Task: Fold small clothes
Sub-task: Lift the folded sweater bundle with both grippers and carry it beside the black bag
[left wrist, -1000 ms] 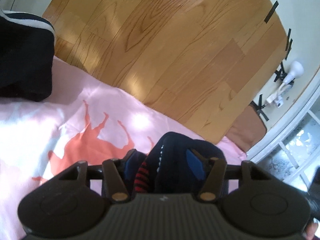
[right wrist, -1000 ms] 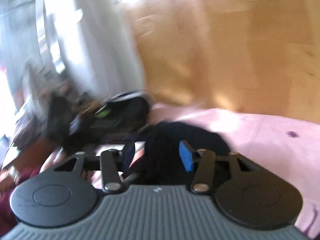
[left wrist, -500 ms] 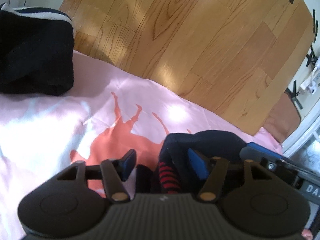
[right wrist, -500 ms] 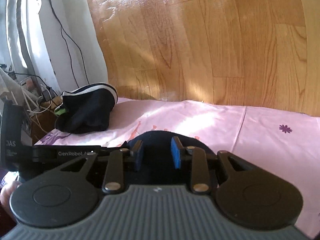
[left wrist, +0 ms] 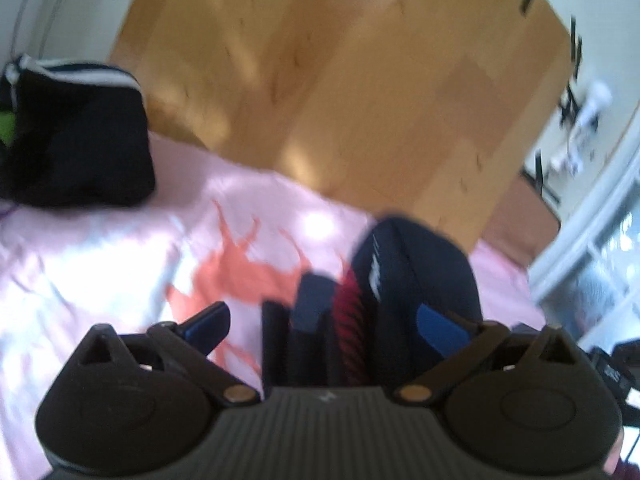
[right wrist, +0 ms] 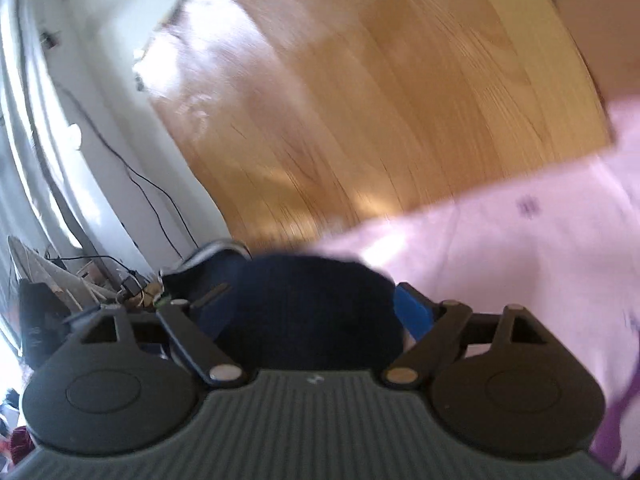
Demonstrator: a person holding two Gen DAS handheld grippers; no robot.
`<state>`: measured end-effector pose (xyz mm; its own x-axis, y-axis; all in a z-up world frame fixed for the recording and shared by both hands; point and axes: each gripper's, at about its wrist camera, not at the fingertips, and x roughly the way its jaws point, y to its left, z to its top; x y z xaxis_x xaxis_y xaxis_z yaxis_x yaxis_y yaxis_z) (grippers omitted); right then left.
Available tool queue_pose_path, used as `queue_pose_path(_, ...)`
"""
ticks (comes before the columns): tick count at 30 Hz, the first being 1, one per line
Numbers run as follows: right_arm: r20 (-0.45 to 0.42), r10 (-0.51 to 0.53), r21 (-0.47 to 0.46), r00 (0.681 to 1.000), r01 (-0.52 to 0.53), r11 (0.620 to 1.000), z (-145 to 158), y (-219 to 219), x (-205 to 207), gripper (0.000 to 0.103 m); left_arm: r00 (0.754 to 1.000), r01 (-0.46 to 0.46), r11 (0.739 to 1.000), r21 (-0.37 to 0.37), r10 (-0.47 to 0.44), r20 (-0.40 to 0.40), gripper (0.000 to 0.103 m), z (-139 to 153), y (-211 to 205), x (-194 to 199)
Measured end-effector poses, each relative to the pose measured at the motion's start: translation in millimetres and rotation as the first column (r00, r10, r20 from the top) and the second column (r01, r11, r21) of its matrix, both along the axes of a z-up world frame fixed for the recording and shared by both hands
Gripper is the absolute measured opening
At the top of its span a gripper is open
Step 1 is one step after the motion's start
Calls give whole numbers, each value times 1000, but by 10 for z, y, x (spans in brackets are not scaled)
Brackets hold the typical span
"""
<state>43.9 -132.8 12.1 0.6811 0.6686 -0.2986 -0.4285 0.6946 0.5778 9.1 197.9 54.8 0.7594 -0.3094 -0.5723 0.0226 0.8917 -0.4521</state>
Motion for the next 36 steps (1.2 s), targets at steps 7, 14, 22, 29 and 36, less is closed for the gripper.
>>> queue_pose_path(7,-132,41,21,990,-38,999,-282,53,56,89,996,-18,999,36,21,-91,103,-283,-69,115)
queue_pose_path(14,-206,155,83,966,-140,987,-431,273,232,92,995,-22,997,69,29,-94,103,-425,-26,82)
queue_pose_path(22,-173,200,34,964,-197,980,-257,667,381,67,999,5,994,-105,-9,-37,51,-384,88,227)
queue_pose_path(29,38,245,41,969,-246,968,267,1103,1035,63,985,-103,994,18,100,143,45,265,410,827)
queue_pose_path(36,12,303,6,953,-303,953,177,1792,2192,64,964,-265,951,159,262,42,44,15,812,1833)
